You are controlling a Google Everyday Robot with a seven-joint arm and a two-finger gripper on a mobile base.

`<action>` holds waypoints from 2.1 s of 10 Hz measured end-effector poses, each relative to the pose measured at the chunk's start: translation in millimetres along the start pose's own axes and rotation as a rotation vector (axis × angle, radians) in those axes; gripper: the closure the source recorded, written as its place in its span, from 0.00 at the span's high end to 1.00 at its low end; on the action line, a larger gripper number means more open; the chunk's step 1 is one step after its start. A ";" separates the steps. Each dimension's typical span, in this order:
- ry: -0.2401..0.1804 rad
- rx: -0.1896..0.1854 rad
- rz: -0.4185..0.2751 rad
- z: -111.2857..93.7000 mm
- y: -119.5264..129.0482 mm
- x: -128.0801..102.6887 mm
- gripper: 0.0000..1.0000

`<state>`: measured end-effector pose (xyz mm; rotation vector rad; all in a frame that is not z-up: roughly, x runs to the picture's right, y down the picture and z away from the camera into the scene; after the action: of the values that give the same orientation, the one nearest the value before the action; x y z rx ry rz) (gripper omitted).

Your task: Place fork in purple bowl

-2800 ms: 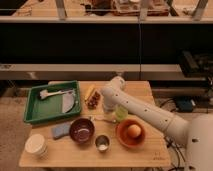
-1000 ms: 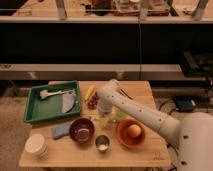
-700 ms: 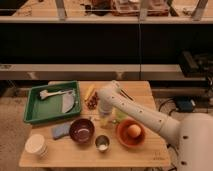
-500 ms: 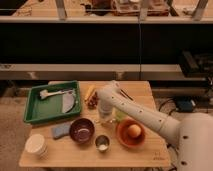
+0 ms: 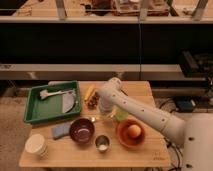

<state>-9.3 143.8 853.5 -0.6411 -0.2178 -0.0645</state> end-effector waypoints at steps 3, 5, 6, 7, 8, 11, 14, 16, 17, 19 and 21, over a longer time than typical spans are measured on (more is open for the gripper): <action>-0.005 0.070 -0.042 -47.9 -18.0 -2.0 0.00; -0.016 0.091 -0.083 -62.8 -21.2 -6.1 0.00; -0.026 0.093 -0.128 -66.7 -18.6 -10.2 0.00; -0.028 0.091 -0.162 -69.3 -15.3 -13.5 0.00; -0.030 0.082 -0.214 -70.8 -10.1 -20.6 0.00; -0.043 0.033 -0.363 -70.8 10.6 -51.1 0.00; -0.045 -0.008 -0.458 -67.6 31.0 -71.5 0.00; -0.031 -0.020 -0.506 -65.3 42.1 -82.1 0.00; -0.018 -0.024 -0.530 -63.3 48.4 -87.4 0.00; 0.008 -0.032 -0.566 -56.5 58.7 -99.0 0.00; 0.033 -0.040 -0.590 -48.3 65.4 -107.5 0.01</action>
<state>-97.1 166.4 753.6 -0.5981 -0.3686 -0.6474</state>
